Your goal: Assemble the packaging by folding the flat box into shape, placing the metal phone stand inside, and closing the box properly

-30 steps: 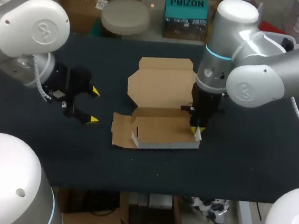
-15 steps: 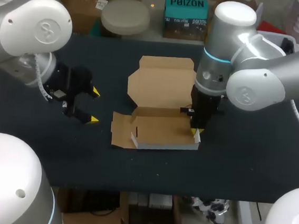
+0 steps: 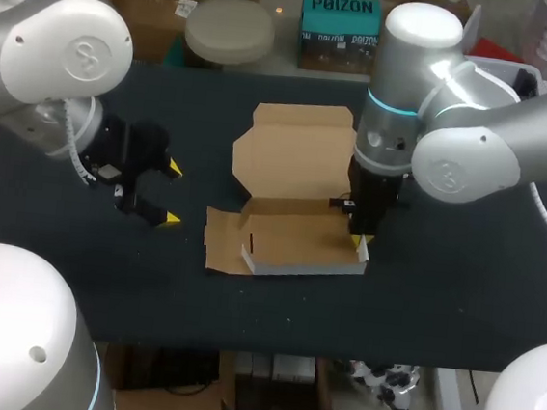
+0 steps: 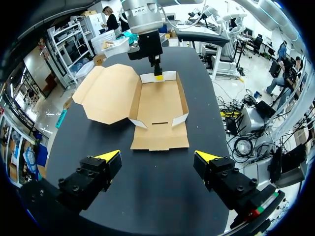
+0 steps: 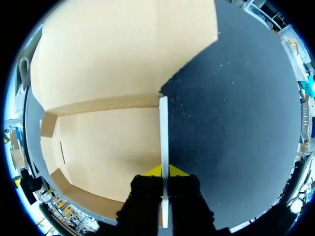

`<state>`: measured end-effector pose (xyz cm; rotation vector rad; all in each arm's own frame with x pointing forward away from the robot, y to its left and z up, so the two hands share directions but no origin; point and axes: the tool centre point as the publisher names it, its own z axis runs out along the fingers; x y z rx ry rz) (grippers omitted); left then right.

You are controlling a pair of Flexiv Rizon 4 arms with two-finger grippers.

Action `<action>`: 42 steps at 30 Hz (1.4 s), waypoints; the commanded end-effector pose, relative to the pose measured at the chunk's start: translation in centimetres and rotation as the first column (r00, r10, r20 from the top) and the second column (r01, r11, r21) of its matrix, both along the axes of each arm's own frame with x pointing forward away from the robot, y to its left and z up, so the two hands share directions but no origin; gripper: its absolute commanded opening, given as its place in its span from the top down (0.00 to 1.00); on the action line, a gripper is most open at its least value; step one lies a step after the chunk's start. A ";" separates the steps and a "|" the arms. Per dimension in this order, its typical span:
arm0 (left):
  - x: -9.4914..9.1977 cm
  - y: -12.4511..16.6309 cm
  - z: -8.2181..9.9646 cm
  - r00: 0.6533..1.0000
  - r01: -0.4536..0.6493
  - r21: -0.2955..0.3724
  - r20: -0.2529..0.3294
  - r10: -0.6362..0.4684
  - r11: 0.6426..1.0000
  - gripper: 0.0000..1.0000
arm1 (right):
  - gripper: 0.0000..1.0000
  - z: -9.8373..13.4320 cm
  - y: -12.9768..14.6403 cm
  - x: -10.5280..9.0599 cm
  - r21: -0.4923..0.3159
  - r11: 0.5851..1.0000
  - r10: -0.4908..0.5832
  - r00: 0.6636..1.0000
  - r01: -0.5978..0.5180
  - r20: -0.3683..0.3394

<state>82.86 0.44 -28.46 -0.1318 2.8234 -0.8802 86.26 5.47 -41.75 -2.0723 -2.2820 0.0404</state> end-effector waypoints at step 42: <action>0.0 -0.1 0.0 1.000 -0.002 0.002 0.001 0.002 1.000 0.00 | 1.00 -0.3 0.7 -0.4 -0.021 0.999 -0.049 0.997 0.050 0.061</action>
